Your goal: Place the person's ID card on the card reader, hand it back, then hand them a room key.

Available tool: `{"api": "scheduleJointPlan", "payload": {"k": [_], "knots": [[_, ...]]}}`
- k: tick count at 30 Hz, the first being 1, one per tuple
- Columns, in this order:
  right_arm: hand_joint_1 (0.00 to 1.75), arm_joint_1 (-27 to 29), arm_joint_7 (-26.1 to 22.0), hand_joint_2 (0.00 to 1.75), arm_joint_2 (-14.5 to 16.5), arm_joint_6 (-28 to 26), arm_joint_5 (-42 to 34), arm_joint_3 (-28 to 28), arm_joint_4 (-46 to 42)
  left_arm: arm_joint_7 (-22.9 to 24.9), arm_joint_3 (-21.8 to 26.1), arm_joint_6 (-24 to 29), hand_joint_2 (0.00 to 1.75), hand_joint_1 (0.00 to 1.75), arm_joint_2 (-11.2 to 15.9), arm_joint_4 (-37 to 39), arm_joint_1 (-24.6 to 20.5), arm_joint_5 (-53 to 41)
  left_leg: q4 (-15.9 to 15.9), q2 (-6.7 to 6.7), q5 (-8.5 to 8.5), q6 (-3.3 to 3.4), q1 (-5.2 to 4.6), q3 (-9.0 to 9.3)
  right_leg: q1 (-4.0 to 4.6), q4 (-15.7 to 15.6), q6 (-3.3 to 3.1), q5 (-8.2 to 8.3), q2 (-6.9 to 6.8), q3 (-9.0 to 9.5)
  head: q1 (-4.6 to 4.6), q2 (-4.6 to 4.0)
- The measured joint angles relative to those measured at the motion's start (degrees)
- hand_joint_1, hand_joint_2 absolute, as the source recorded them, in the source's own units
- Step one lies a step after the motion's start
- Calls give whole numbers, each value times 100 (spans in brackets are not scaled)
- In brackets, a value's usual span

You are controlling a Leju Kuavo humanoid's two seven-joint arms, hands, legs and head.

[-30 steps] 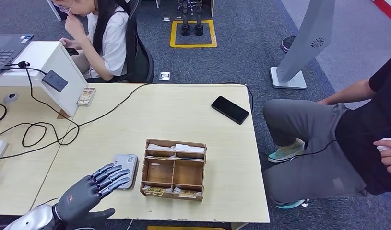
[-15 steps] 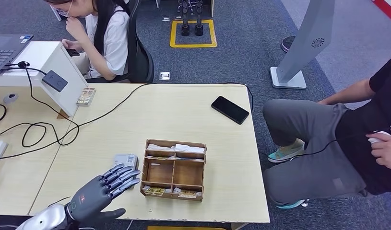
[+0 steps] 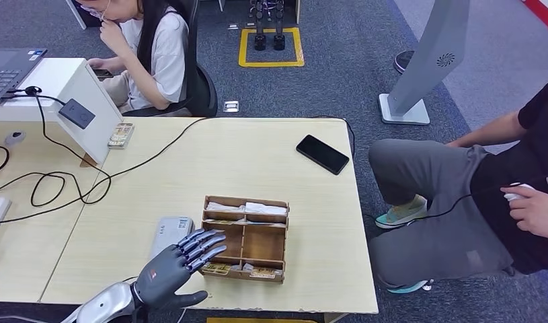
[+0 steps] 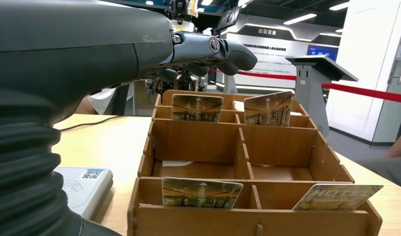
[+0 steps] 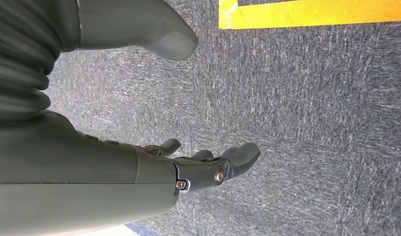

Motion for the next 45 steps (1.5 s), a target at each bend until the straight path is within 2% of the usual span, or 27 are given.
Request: {"api": "scheduleJointPlan", "payload": {"k": [15,26,35,45], "knots": [[0,-5,-3,175,22,-3,106,-76,0,380,-115,332,175,0,-307,331,-145,-321,0,1,0,0,0,0,0,0,0,0,0,0,1,0],[0,-8,-16,175,31,-18,180,-165,0,484,-115,532,175,0,-391,448,-174,-473,0,1,0,0,0,0,0,0,0,0,0,0,1,0],[0,-15,-15,175,31,-18,239,-209,0,473,-116,552,175,0,-379,479,-201,-518,0,1,0,0,1,0,0,0,0,0,0,0,1,0],[0,-28,-18,175,31,-14,307,-310,0,464,-117,508,175,0,-238,495,-204,-496,0,0,0,0,1,-1,0,0,0,0,0,0,1,0]]}}
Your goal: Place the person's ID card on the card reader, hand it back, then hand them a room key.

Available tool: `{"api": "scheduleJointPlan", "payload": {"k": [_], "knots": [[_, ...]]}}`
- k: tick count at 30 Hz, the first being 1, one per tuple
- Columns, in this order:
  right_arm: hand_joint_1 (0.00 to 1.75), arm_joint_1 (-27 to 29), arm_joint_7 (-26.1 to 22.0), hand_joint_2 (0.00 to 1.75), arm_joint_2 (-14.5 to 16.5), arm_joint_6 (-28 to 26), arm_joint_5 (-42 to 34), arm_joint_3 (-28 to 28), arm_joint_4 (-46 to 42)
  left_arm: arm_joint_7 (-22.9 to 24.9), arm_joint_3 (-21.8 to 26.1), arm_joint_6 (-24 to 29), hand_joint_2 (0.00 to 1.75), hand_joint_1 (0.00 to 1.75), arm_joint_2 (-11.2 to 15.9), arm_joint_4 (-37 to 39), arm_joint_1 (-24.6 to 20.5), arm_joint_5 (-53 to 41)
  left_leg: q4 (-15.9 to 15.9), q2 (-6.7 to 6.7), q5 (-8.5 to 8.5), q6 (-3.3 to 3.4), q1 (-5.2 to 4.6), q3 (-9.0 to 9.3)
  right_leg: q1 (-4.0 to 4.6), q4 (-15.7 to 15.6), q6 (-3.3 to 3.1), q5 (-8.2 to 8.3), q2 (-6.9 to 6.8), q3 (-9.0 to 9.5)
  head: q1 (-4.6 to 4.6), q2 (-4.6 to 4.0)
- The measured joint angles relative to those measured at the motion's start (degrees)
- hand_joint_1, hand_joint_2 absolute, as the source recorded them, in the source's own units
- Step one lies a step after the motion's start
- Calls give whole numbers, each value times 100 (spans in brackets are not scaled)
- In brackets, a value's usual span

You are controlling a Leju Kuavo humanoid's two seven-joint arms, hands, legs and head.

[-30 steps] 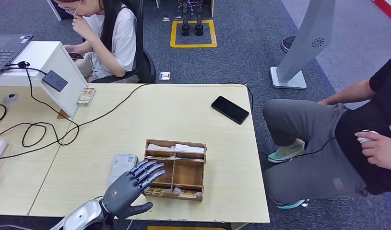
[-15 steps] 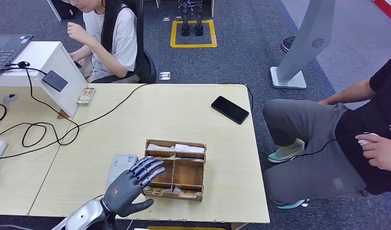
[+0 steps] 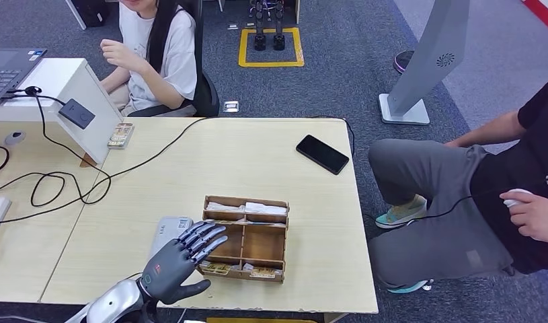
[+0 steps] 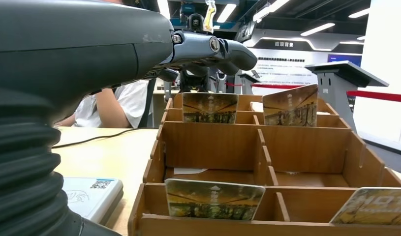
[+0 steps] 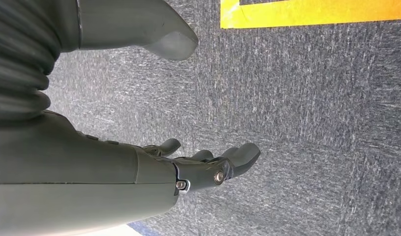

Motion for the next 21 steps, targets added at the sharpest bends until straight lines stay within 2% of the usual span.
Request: {"api": "scheduleJointPlan", "payload": {"k": [21], "knots": [[0,-6,-14,175,1,9,118,-130,-7,-118,-54,-357,175,0,230,2,-49,183,0,0,0,0,0,0,0,0,0,0,0,0,0,0]]}}
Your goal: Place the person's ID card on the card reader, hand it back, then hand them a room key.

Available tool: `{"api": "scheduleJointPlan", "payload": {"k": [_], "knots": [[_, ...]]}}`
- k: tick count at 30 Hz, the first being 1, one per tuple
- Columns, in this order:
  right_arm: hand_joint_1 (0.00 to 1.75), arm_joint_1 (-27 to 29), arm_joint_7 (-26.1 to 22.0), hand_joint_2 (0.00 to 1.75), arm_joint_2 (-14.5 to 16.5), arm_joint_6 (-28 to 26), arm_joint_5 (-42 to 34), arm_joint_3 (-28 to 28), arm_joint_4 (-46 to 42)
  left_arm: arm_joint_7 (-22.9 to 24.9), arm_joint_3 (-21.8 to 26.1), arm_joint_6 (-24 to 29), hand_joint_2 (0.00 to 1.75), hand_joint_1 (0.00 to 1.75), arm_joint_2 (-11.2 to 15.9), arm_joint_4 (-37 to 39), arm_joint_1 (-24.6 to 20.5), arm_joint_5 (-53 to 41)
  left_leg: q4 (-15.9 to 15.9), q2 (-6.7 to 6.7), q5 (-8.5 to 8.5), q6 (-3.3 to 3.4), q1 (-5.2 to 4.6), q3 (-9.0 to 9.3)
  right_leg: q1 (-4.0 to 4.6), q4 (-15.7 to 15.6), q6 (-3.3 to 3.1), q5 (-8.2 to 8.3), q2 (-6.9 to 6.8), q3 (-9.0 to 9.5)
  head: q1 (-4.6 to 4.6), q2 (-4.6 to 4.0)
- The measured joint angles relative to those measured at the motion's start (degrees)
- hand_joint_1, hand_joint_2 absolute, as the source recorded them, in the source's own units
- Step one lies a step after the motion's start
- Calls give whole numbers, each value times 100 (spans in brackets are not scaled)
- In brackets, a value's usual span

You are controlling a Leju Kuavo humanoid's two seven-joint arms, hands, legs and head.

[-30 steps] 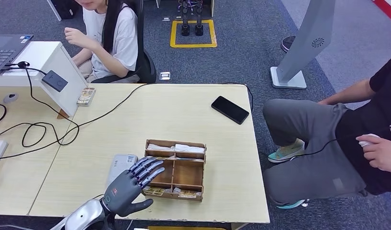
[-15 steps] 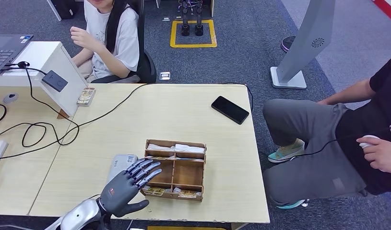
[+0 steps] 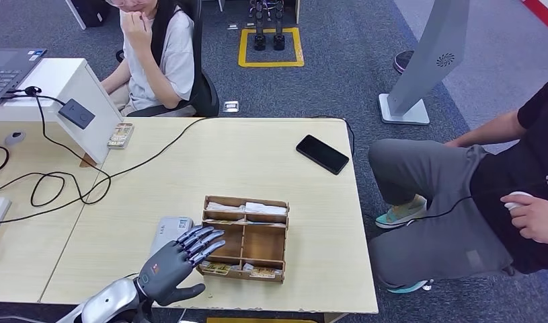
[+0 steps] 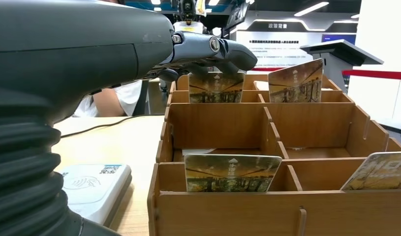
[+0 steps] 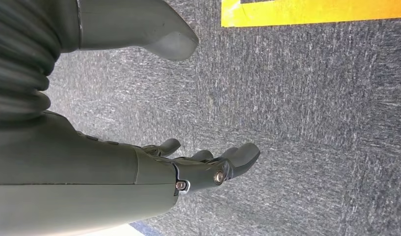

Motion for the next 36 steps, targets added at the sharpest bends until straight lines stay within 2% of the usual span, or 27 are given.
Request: {"api": "scheduleJointPlan", "payload": {"k": [13,36], "knots": [[0,-2,-20,175,1,5,80,-44,0,-50,-46,-138,175,0,96,0,-42,62,0,0,0,0,0,0,0,0,0,0,0,0,0,0],[0,-4,-20,175,1,5,113,-69,-2,-85,-90,-168,175,0,102,0,-78,79,0,0,0,0,0,0,0,0,0,0,0,0,0,0]]}}
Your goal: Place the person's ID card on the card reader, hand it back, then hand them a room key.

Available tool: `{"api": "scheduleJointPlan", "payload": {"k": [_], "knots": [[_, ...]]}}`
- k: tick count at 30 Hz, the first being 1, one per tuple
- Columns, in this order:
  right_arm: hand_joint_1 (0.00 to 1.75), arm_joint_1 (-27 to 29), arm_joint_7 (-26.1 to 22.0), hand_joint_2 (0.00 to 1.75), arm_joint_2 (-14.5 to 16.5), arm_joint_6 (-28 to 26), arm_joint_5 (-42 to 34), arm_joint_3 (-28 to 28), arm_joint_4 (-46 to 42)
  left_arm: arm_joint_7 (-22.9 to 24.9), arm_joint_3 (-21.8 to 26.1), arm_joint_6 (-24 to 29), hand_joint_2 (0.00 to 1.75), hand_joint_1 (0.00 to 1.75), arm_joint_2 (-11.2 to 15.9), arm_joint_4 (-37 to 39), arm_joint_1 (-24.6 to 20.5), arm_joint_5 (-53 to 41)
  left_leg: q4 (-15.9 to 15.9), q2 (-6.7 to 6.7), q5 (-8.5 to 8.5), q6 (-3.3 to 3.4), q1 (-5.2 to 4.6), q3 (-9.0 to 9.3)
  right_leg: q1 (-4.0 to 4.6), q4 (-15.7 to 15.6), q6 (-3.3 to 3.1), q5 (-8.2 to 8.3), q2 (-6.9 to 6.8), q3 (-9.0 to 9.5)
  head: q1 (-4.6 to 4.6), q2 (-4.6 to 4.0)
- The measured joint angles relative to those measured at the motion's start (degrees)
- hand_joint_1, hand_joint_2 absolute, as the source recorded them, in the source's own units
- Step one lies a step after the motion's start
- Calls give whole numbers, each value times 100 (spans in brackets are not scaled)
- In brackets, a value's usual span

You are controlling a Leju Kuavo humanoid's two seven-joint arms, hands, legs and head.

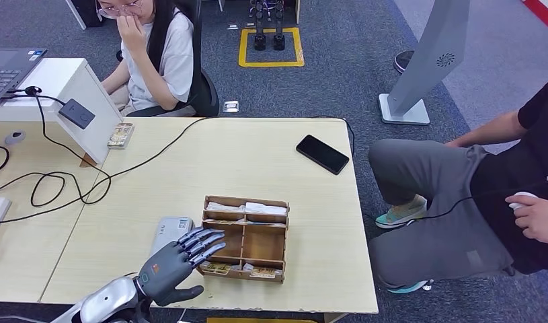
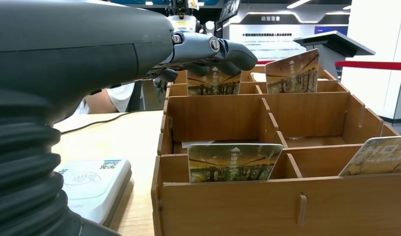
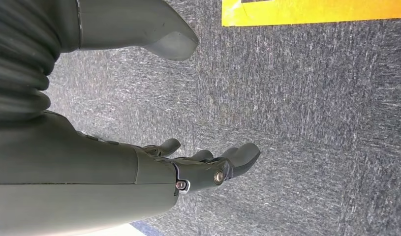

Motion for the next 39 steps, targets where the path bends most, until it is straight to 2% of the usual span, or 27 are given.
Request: {"api": "scheduleJointPlan", "payload": {"k": [11,39], "knots": [[0,-4,-17,175,0,8,111,-126,-3,-145,-99,-286,175,0,44,-2,0,367,0,0,0,0,0,0,0,0,0,0,0,0,-1,0],[0,-17,-72,175,17,8,190,-260,-22,-154,-136,-350,175,0,43,-1,0,405,0,0,0,0,0,0,0,0,0,0,0,0,0,0]]}}
